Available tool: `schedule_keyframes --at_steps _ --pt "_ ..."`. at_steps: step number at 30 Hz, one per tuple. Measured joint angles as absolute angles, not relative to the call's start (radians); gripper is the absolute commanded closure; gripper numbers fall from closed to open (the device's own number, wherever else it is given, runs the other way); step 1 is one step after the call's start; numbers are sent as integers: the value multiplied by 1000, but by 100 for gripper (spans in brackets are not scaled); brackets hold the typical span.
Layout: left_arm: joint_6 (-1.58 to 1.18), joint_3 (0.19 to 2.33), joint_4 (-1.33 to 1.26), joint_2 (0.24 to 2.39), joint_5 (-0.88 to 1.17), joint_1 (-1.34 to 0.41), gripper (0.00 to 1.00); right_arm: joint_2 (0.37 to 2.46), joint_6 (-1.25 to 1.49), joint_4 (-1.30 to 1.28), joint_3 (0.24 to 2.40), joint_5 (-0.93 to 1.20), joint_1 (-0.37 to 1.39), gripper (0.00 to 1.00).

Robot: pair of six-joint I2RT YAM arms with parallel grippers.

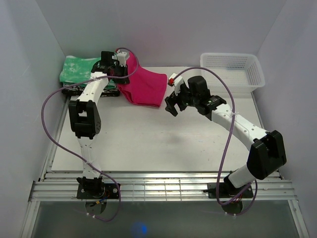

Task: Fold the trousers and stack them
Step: Neatly place the folded trousers to the corner

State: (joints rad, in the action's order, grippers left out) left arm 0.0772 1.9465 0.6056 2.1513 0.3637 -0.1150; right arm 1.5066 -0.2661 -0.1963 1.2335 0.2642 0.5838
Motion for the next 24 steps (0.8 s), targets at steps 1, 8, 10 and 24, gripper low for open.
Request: schedule_keyframes --at_steps 1,8,10,24 --pt "101 1988 636 2165 353 -115 100 1506 -268 -199 1234 264 583 10" --pt "249 2209 722 2187 292 -115 100 1506 -273 -212 1234 264 583 10" --pt "274 2242 722 2187 280 -115 100 1506 -273 -212 1234 265 583 10" --pt "291 2351 757 2186 173 -111 100 1507 -274 -221 1234 266 583 10"
